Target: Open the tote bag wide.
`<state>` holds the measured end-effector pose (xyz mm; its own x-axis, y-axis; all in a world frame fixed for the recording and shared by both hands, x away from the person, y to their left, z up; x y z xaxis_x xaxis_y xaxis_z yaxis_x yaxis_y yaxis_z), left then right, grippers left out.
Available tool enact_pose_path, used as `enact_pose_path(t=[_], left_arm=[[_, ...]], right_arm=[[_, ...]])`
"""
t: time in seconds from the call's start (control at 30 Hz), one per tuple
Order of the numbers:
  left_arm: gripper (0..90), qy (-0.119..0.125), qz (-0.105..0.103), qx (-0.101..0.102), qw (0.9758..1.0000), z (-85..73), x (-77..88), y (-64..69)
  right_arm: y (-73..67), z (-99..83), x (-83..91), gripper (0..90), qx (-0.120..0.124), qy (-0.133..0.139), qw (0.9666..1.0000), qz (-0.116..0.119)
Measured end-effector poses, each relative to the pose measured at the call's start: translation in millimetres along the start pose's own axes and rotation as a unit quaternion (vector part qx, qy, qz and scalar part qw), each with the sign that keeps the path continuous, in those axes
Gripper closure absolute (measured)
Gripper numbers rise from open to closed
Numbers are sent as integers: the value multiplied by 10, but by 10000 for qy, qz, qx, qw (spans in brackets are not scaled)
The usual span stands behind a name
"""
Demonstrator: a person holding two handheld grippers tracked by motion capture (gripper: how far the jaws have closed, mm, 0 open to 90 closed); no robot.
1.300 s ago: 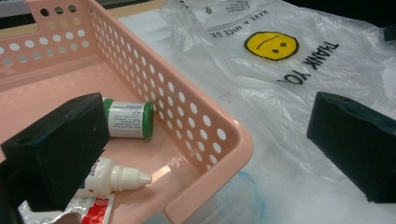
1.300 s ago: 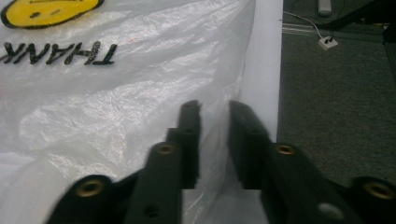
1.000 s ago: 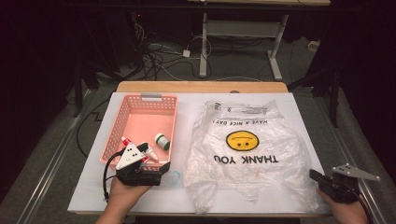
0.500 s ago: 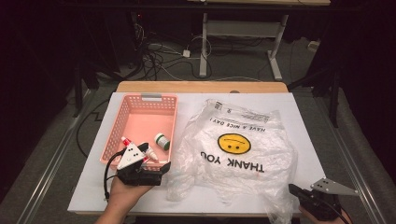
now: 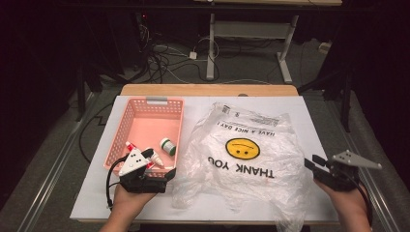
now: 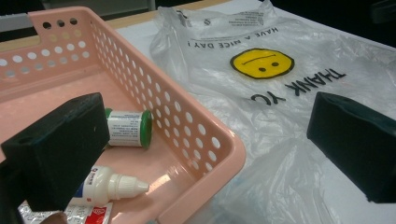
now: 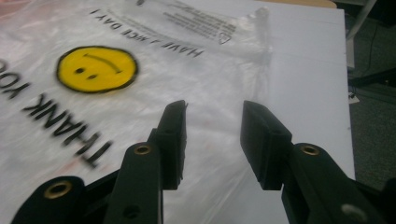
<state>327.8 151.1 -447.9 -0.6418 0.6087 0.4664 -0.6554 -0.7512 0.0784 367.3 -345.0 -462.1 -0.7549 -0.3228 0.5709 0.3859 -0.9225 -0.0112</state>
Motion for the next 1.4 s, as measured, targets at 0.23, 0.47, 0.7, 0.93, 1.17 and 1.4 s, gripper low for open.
enact_pose_path(t=[0.23,0.47,0.7,0.93,1.17,1.4], left_arm=[[0,-5,-31,-20,10000,-7,-16,21],[0,-4,-43,-91,9999,-5,-22,47],[0,-22,-94,-154,9998,1,-46,85],[0,-32,-98,-154,9998,-3,-49,83],[0,-28,-114,-173,9998,2,-48,96],[0,-13,-119,-183,9998,4,-46,105]], right_arm=[[309,249,-608,595,-234,-278,9993,7],[451,377,-1004,529,-393,-576,9976,-37],[570,415,-1336,515,-484,-841,9953,-80],[545,398,-1415,743,-194,-1036,9940,-284],[577,396,-1387,900,-333,-993,9943,-213],[938,399,-1168,900,-654,-680,9924,-784]])
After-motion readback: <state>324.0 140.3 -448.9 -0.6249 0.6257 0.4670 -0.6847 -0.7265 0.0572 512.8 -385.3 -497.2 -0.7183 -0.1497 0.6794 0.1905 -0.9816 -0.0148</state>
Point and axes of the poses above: each handheld gripper's, and its own axes: x roughly backward along the jaws, z roughly out of its top, y roughly to its right, the point moved 6 cm from there along -x, roughly forward along the jaws, and after that the axes turned 2 degrees about -y, right-handed, at the moved point
